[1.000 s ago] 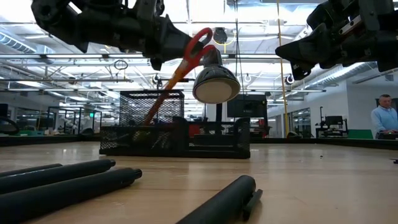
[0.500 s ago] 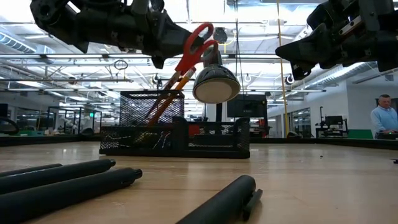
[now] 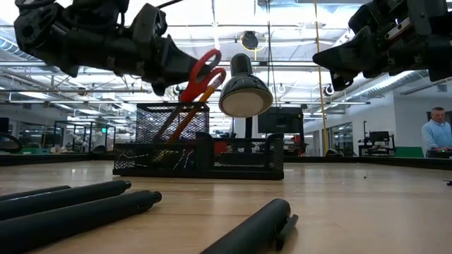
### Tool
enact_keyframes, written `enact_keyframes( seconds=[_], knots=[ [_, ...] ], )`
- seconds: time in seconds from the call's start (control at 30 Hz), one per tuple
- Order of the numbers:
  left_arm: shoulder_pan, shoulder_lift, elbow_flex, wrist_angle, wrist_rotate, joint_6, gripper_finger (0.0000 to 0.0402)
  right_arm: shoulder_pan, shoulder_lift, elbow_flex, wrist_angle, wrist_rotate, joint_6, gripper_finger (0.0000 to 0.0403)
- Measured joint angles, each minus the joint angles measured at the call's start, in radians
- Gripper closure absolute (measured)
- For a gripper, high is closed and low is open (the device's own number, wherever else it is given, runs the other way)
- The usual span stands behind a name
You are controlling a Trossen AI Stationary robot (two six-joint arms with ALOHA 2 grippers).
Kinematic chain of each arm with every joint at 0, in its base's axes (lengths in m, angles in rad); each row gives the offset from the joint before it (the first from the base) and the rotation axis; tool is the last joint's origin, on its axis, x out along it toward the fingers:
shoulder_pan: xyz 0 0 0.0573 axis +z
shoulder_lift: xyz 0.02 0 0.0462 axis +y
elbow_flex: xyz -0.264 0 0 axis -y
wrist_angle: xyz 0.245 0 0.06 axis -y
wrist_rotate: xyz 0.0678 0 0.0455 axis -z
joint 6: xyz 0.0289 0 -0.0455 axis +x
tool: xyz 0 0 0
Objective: Pick and place office supplies into organizer
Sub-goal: Put the scissors into the top left section of the desk organizer
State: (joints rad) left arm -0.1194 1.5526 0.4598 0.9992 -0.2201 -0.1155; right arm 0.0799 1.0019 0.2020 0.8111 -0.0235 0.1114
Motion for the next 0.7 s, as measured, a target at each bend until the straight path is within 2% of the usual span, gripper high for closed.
enact_keyframes(
  seconds=[0.17, 0.37, 0.57, 0.7],
  knots=[
    [-0.001, 0.059, 0.000, 0.014, -0.013, 0.000, 0.0371, 0.000, 0.000, 0.000, 0.013, 0.000, 0.000, 0.0403],
    [0.000, 0.177, 0.006, 0.152, -0.007, 0.000, 0.0371, 0.000, 0.000, 0.000, 0.015, 0.000, 0.000, 0.0403],
    [0.000, 0.184, 0.007, 0.154, 0.010, -0.017, 0.0368, 0.000, 0.000, 0.000, 0.015, 0.000, 0.000, 0.0403],
    [-0.006, 0.166, 0.006, 0.148, 0.016, 0.011, 0.0342, 0.000, 0.000, 0.000, 0.014, 0.000, 0.000, 0.0403]
  ],
)
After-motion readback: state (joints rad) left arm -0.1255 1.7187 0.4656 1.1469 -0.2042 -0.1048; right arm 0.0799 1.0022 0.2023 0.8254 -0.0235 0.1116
